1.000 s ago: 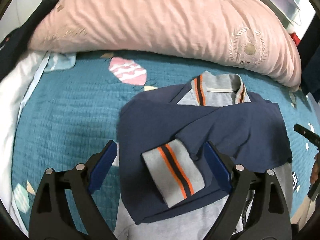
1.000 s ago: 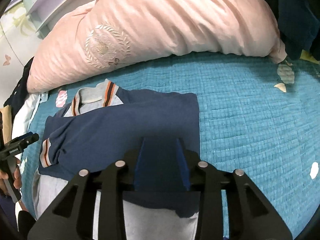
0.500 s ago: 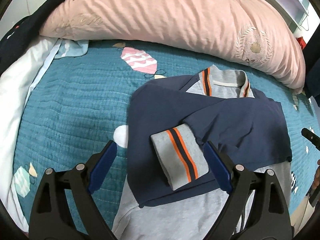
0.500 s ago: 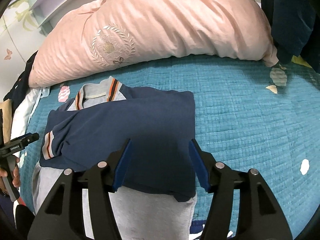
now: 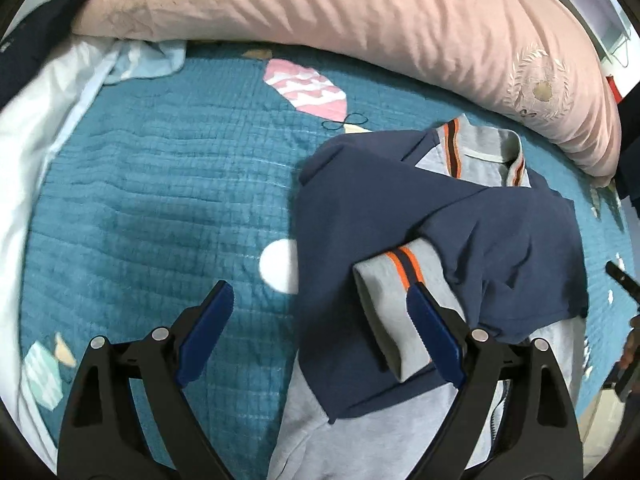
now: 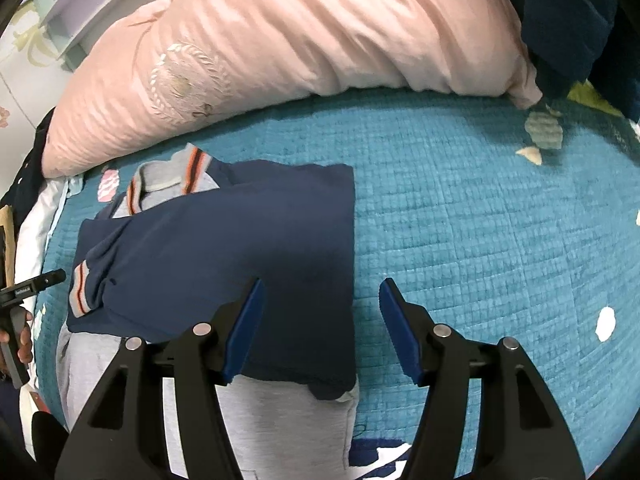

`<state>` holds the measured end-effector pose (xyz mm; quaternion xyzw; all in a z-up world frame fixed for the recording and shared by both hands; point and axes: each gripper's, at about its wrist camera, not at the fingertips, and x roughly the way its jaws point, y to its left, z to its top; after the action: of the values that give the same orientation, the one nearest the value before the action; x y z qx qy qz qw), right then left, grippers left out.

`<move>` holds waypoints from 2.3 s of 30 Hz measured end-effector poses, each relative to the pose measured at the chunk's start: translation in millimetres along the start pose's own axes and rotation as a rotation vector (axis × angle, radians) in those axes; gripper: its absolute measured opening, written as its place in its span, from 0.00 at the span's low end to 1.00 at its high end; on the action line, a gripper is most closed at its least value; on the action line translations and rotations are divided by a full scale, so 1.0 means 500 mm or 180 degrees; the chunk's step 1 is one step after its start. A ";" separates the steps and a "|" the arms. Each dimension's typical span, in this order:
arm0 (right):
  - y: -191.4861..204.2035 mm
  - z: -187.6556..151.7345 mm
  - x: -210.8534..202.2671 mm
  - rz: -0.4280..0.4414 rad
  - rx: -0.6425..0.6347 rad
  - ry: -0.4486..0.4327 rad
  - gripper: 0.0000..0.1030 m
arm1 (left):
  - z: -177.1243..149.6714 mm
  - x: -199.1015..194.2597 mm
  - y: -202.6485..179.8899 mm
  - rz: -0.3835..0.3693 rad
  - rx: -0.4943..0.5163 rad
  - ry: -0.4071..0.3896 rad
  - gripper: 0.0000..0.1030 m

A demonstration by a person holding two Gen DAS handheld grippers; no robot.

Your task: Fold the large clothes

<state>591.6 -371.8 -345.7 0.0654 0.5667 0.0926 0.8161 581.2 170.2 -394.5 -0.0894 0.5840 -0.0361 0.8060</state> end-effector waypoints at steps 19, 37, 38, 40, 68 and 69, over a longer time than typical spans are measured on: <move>-0.070 0.080 0.122 0.0660 0.0445 0.0236 0.56 | 0.135 0.126 0.030 -0.0487 -0.0476 0.0419 0.93; -0.094 0.127 0.191 0.0960 0.0517 0.0284 0.67 | 0.099 0.128 -0.078 -0.1166 0.0301 0.0669 0.92; -0.093 0.128 0.191 0.0969 0.0492 0.0284 0.68 | 0.093 0.134 -0.083 -0.1005 0.0371 0.0656 0.92; -0.084 0.132 0.196 0.0934 0.0425 0.0295 0.69 | 0.086 0.143 -0.089 -0.0917 0.0412 0.0626 0.91; -0.039 0.144 0.238 0.1033 0.0206 0.0371 0.20 | 0.085 0.134 -0.069 -0.0940 0.0171 0.0371 0.37; -0.036 0.143 0.230 0.1082 0.0181 0.0316 0.15 | 0.085 0.131 -0.071 -0.0929 0.0186 0.0352 0.36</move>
<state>699.0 -363.4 -429.2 0.1787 0.5894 0.2162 0.7576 643.7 129.2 -436.4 -0.1477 0.6071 -0.1746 0.7610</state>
